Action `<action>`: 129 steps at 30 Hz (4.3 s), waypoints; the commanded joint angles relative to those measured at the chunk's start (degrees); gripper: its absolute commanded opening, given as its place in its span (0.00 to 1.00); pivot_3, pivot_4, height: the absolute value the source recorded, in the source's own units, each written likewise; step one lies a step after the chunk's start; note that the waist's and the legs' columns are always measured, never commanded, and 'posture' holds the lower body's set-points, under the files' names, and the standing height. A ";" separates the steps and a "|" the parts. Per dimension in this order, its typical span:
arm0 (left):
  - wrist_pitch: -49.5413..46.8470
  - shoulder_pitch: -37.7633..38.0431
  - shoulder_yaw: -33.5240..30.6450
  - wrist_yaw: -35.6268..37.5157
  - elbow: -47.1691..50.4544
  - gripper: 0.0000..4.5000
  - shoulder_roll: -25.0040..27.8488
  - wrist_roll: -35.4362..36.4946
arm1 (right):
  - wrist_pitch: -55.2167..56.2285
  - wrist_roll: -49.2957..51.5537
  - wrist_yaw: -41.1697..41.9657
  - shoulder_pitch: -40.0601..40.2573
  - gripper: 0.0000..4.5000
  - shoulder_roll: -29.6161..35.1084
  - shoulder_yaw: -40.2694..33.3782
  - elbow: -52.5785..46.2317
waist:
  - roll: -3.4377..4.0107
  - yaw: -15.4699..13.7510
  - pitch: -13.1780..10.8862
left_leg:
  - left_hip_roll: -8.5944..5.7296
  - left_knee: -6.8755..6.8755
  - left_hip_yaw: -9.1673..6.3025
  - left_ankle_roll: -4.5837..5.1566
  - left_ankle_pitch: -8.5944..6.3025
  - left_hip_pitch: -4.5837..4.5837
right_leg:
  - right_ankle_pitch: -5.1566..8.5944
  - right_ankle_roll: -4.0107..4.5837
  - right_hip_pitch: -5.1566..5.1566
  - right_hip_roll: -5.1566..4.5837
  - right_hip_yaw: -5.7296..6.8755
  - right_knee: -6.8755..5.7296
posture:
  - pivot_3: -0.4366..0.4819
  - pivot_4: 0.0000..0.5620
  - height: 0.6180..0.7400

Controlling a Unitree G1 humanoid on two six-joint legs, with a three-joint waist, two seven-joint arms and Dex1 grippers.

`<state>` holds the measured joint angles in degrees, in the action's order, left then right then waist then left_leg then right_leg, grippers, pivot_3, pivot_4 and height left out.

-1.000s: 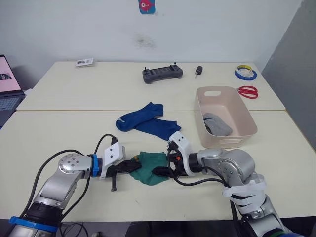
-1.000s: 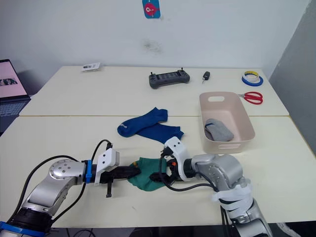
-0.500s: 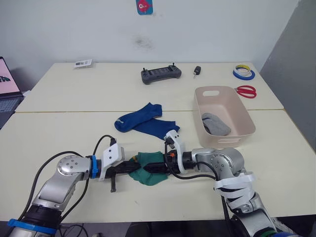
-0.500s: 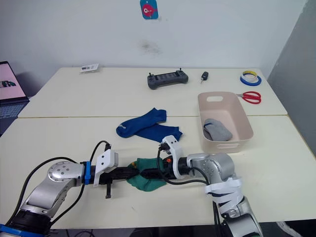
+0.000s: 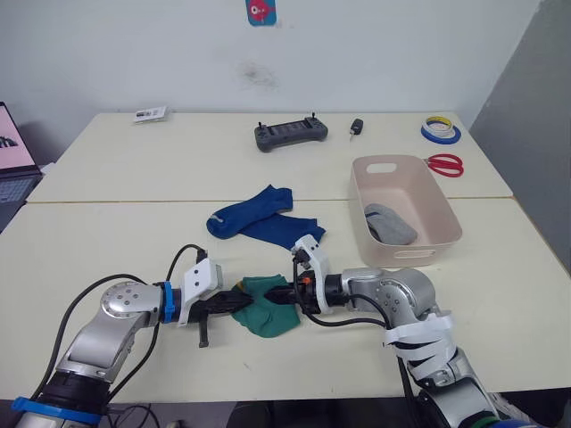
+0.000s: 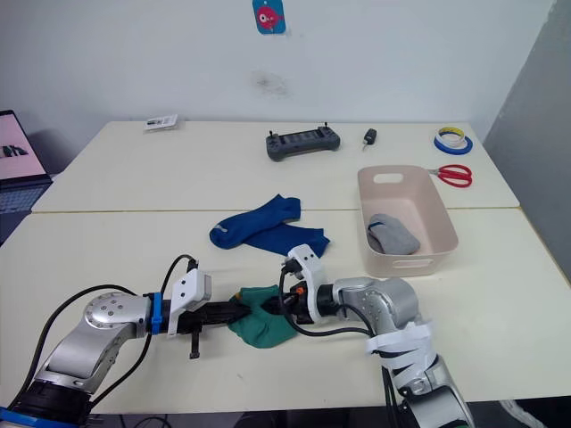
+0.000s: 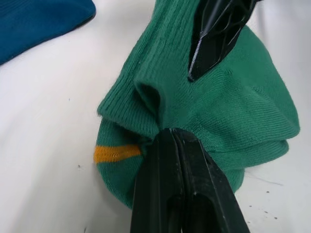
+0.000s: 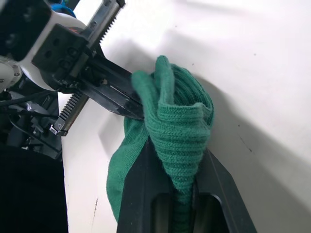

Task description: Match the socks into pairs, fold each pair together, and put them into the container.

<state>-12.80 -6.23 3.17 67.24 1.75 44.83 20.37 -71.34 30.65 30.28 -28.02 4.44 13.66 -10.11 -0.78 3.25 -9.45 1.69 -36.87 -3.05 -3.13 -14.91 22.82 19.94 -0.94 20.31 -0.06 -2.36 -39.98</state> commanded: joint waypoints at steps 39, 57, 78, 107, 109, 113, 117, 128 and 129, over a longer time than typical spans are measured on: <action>-29.29 -37.84 0.72 1.11 11.88 0.99 -1.40 16.92 | 55.44 -33.25 7.25 -13.52 0.00 48.92 0.10 8.90 | -0.35 -0.03 -0.97 | -0.03 -0.09 0.32 -0.02 0.02 0.12 | 0.00 -0.01 0.12 0.36 -0.25 0.08 | 0.48 0.27 1.00; -30.14 -37.93 0.93 0.26 12.62 0.99 -1.79 17.03 | 73.44 -41.80 29.83 -20.03 0.00 46.50 6.37 24.48 | -0.39 -0.89 -1.10 | -0.03 -0.21 0.28 -0.26 0.15 0.14 | -0.01 -0.01 0.05 -0.03 -0.13 0.03 | 0.48 0.27 1.00; -28.35 -37.11 1.61 0.00 12.63 1.00 -2.09 14.59 | 57.26 -32.95 45.09 -25.68 1.00 49.65 -2.43 18.48 | -0.37 -1.13 -1.11 | -0.03 -0.23 0.24 -0.26 0.15 0.11 | -0.01 0.00 0.01 -0.06 -0.10 0.03 | 0.48 0.27 1.00; -26.45 -36.00 2.70 -0.28 12.99 1.00 -2.59 13.89 | 40.70 -32.03 40.66 -21.12 0.00 44.10 1.23 22.08 | -0.37 -1.35 -1.11 | -0.05 -0.28 0.25 -0.25 0.15 0.14 | -0.01 0.00 0.01 -0.06 -0.09 0.03 | 0.48 0.27 1.00; -26.01 -35.74 2.05 -0.39 12.84 1.00 -2.38 13.83 | 40.45 -31.30 39.67 -22.32 0.00 44.30 -0.42 21.14 | -0.37 -1.30 -1.11 | -0.05 -0.28 0.26 -0.25 0.15 0.14 | -0.01 0.00 0.01 -0.06 -0.09 0.02 | 0.48 0.27 1.00; -25.51 -34.21 -0.77 -0.75 12.63 1.00 -1.12 14.50 | 42.29 -29.01 37.24 -20.92 0.00 46.11 -6.00 15.57 | -0.37 -1.39 -1.11 | -0.03 -0.26 0.22 -0.26 0.15 0.13 | -0.01 0.00 0.01 -0.06 -0.07 0.03 | 0.48 0.27 1.00; -23.58 -29.94 -5.32 -2.46 11.82 1.00 0.18 13.79 | 46.15 -27.20 30.13 -14.14 0.00 45.71 -14.59 5.97 | -0.37 -1.48 -1.10 | -0.02 -0.23 0.18 -0.25 0.15 0.15 | -0.01 0.00 -0.02 -0.08 -0.02 0.09 | 0.48 0.27 1.00; -7.57 -0.07 -27.46 -8.46 -0.31 1.00 2.92 6.64 | 44.84 -13.98 18.36 18.90 0.36 32.79 -25.97 -28.04 | -0.34 -1.50 -1.09 | 0.01 -0.16 0.17 -0.19 0.11 0.05 | -0.01 0.00 -0.07 -0.12 -0.04 0.03 | 0.48 0.27 1.00; -5.98 2.04 -28.51 -8.72 -1.20 1.00 2.31 6.35 | 44.05 -13.08 17.80 20.50 0.44 32.41 -25.46 -29.70 | -0.34 -1.53 -1.09 | -0.02 -0.16 0.18 -0.06 0.04 0.05 | -0.01 0.00 -0.07 -0.18 -0.03 0.02 | 0.48 0.27 1.00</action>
<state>-22.35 -5.15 -22.49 59.06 0.94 47.54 27.15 -26.86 15.67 49.32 -7.81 36.91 -11.22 -35.38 -1.12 1.72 -10.54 1.65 -37.03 -2.85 -3.18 -14.88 22.88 19.93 -0.94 20.23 -0.26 -2.39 -39.94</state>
